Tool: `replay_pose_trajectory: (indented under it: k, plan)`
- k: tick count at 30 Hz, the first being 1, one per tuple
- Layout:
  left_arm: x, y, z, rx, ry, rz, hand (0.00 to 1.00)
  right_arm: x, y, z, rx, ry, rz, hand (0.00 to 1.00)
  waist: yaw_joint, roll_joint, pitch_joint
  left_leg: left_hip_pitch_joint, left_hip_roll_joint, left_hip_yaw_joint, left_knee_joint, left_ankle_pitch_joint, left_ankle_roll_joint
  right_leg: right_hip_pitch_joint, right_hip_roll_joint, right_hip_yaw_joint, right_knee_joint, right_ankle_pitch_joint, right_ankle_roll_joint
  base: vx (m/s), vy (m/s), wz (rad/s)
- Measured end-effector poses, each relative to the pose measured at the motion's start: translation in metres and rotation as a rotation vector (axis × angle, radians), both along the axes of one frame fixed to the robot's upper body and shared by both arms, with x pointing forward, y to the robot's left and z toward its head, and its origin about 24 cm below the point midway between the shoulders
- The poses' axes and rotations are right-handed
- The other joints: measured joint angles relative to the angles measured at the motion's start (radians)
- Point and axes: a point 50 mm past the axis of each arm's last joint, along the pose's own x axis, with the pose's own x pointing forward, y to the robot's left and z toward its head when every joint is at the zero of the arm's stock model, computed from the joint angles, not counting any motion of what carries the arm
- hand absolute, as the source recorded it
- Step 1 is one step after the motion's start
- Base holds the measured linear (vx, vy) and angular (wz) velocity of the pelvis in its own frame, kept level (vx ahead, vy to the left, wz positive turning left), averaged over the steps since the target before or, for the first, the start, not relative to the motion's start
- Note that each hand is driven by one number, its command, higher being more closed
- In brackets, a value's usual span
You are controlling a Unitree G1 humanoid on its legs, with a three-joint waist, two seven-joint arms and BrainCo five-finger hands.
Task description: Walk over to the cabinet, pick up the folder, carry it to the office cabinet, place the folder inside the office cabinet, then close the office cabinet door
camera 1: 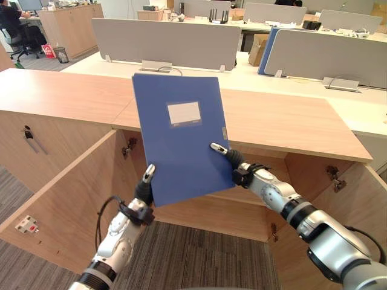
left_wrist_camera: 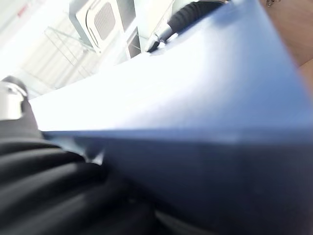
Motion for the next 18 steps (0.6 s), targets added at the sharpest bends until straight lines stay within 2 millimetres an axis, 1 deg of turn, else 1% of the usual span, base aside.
replay_pose_trajectory:
  k: [1,2,3,4,5,6,8,9,10,11,12,13,14,15,16,17,18]
  plan:
    - [-0.002,-0.001,-0.006,-0.006,0.025,0.0,0.0,-0.002,-0.002,-0.002,-0.011,-0.001,0.0,1.0,-0.002,0.0,0.001,0.0,0.0,0.0,0.0,0.0,0.0,0.0,0.0,0.0,0.0,0.0,0.0,0.0,0.0,0.0]
    - [-0.006,-0.003,-0.018,-0.018,0.078,-0.002,0.0,-0.005,-0.006,-0.004,-0.014,0.002,-0.009,1.0,-0.003,0.0,0.006,0.0,0.0,0.0,0.0,0.0,0.0,0.0,0.0,0.0,0.0,0.0,0.0,0.0,0.0,0.0]
    - [-0.01,-0.005,-0.03,-0.028,0.133,0.003,0.0,-0.008,-0.013,-0.005,0.005,-0.005,-0.038,1.0,-0.003,0.001,0.014,0.0,0.0,0.0,-0.001,0.0,0.0,-0.001,0.0,0.0,0.002,-0.001,0.001,0.0,0.0,0.0]
    - [-0.012,-0.005,-0.037,-0.03,0.171,0.007,0.0,-0.009,-0.016,-0.003,0.034,-0.014,-0.06,1.0,-0.005,0.001,0.02,0.0,0.0,0.0,-0.001,0.0,0.0,-0.002,0.0,0.0,0.003,-0.001,0.002,0.0,0.0,0.0]
    - [-0.024,-0.003,-0.061,-0.035,0.3,0.038,0.0,-0.009,-0.019,0.011,0.143,-0.07,-0.104,1.0,-0.012,0.004,0.033,-0.001,0.0,0.0,-0.003,0.0,0.0,-0.005,0.0,0.001,0.005,-0.002,0.002,0.0,0.0,-0.05]
    - [-0.032,0.0,-0.075,-0.034,0.378,0.063,0.0,-0.009,-0.019,0.02,0.196,-0.108,-0.114,1.0,-0.019,0.005,0.034,-0.001,0.0,0.0,-0.003,0.0,0.001,-0.009,0.0,0.004,0.006,-0.002,0.002,0.0,0.0,-0.09]
    - [-0.063,0.01,-0.11,-0.026,0.595,0.151,0.0,-0.011,-0.018,0.056,0.339,-0.265,-0.124,1.0,-0.044,0.006,0.037,-0.001,0.002,0.006,-0.005,0.0,0.001,-0.015,0.002,0.012,0.008,-0.003,0.003,0.0,0.0,-0.1]
    - [-0.08,0.014,-0.124,-0.032,0.692,0.206,0.0,-0.014,-0.027,0.08,0.398,-0.406,-0.178,1.0,-0.048,0.006,0.038,-0.001,0.002,0.007,-0.006,-0.001,0.002,-0.017,0.002,0.013,0.011,-0.005,0.005,0.0,0.0,-0.03]
    - [-0.09,0.021,-0.132,-0.06,0.748,0.279,0.0,-0.017,-0.04,0.102,0.419,-0.544,-0.257,1.0,-0.052,0.006,0.038,0.002,0.002,0.007,-0.008,-0.001,0.002,-0.017,0.001,0.013,0.016,-0.009,0.006,0.0,0.0,0.0]
    - [-0.094,0.025,-0.135,-0.075,0.766,0.318,0.0,-0.02,-0.047,0.112,0.419,-0.604,-0.296,1.0,-0.051,0.006,0.038,0.003,0.002,0.007,-0.008,-0.001,0.002,-0.018,0.0,0.013,0.021,-0.013,0.006,0.0,0.0,0.0]
    - [-0.098,0.034,-0.137,-0.097,0.784,0.391,0.0,-0.026,-0.058,0.128,0.361,-0.719,-0.383,1.0,-0.049,0.005,0.038,0.005,0.002,0.007,-0.01,-0.001,0.002,-0.018,0.0,0.012,0.026,-0.016,0.006,0.0,0.0,0.0]
    - [-0.1,0.045,-0.138,-0.119,0.789,0.462,0.0,-0.033,-0.065,0.138,0.294,-0.806,-0.449,1.0,-0.05,0.005,0.038,0.008,0.002,0.007,-0.012,-0.001,0.002,-0.018,0.0,0.012,0.027,-0.017,0.006,0.0,0.0,0.0]
    - [-0.102,0.05,-0.138,-0.131,0.793,0.501,0.0,-0.037,-0.067,0.141,0.264,-0.835,-0.474,1.0,-0.05,0.005,0.038,0.01,0.002,0.007,-0.015,0.0,0.003,-0.018,0.0,0.013,0.028,-0.018,0.006,0.0,0.0,0.0]
    - [-0.107,0.06,-0.139,-0.147,0.801,0.573,0.0,-0.044,-0.07,0.143,0.183,-0.886,-0.53,1.0,-0.05,0.005,0.037,0.015,0.003,0.007,-0.02,0.001,0.003,-0.017,0.001,0.014,0.029,-0.02,0.005,0.0,0.0,0.0]
    - [-0.115,0.068,-0.142,-0.161,0.818,0.641,0.0,-0.049,-0.071,0.142,0.114,-0.914,-0.573,1.0,-0.052,0.005,0.035,0.018,0.003,0.006,-0.023,0.001,0.004,-0.016,0.001,0.014,0.029,-0.021,0.005,0.0,0.0,0.0]
    - [-0.119,0.072,-0.143,-0.168,0.83,0.671,0.0,-0.051,-0.071,0.141,0.085,-0.92,-0.59,1.0,-0.053,0.005,0.034,0.018,0.004,0.006,-0.024,0.002,0.004,-0.016,0.001,0.014,0.029,-0.022,0.005,0.0,0.0,0.0]
    - [-0.128,0.077,-0.146,-0.175,0.858,0.723,0.0,-0.055,-0.071,0.139,0.032,-0.934,-0.625,1.0,-0.055,0.004,0.033,0.019,0.004,0.005,-0.029,0.002,0.004,-0.016,0.002,0.014,0.029,-0.022,0.005,0.0,0.0,0.0]
